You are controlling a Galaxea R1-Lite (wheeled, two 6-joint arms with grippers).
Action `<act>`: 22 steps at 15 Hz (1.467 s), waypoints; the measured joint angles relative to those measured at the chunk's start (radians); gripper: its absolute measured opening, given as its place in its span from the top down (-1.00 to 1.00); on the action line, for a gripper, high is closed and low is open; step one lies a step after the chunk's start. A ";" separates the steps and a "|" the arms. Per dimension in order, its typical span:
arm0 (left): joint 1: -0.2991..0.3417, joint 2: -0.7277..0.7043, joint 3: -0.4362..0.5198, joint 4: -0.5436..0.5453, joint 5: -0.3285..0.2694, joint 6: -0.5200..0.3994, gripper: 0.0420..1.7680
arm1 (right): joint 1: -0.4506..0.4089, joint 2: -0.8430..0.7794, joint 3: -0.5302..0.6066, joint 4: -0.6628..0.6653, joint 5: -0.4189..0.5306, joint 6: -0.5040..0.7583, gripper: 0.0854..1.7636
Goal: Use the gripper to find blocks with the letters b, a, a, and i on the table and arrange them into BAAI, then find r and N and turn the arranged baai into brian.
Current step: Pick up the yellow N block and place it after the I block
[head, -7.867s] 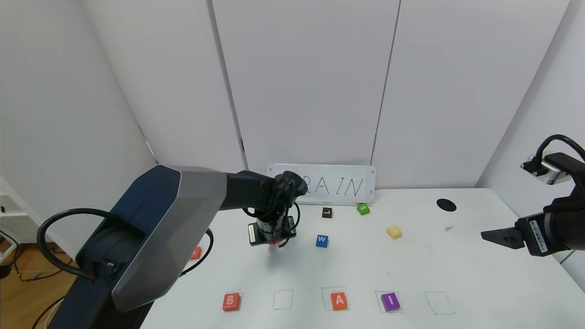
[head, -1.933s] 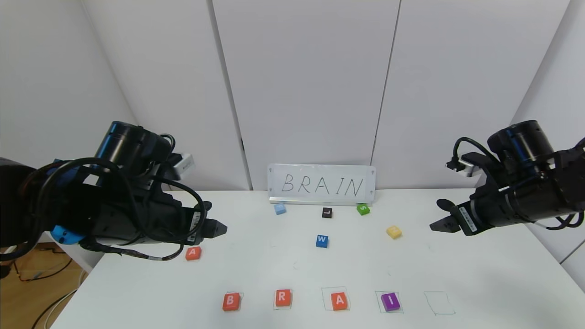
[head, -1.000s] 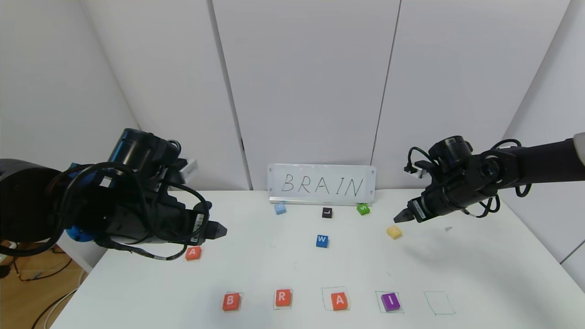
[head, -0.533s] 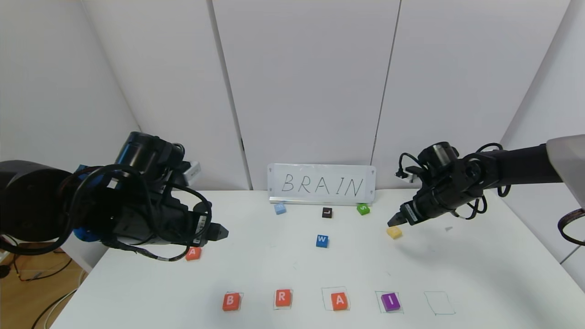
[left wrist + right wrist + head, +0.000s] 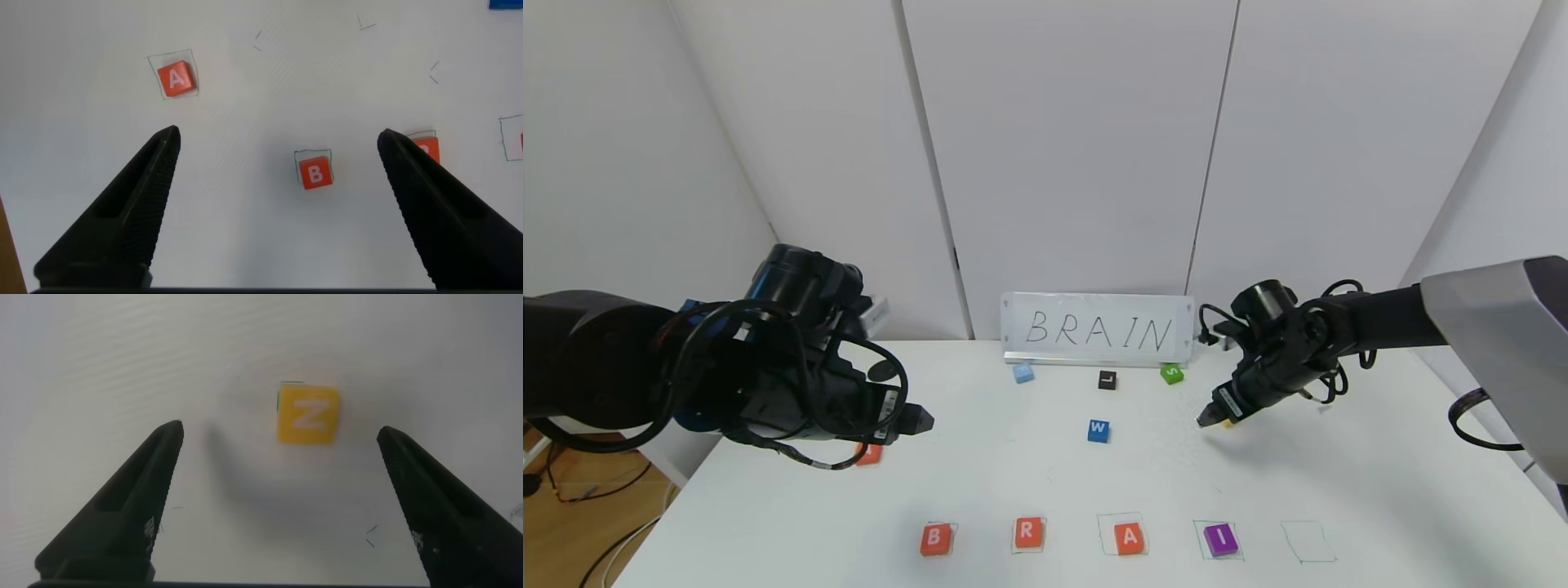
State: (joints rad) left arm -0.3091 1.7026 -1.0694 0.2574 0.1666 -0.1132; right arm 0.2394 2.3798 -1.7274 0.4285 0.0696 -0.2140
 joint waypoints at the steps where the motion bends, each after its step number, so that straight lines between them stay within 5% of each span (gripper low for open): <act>1: 0.000 0.001 0.000 0.000 0.000 0.000 -0.94 | 0.004 0.009 -0.003 -0.001 -0.005 -0.001 -0.94; 19: -0.011 0.024 0.002 0.000 0.002 0.000 -0.94 | -0.026 0.087 -0.082 0.005 -0.012 0.014 -0.94; 22: -0.011 0.027 0.007 -0.031 0.002 0.002 -0.94 | -0.025 0.087 -0.083 0.005 -0.011 0.013 -0.34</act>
State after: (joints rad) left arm -0.3204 1.7300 -1.0626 0.2268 0.1685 -0.1109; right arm 0.2140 2.4668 -1.8106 0.4336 0.0587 -0.2006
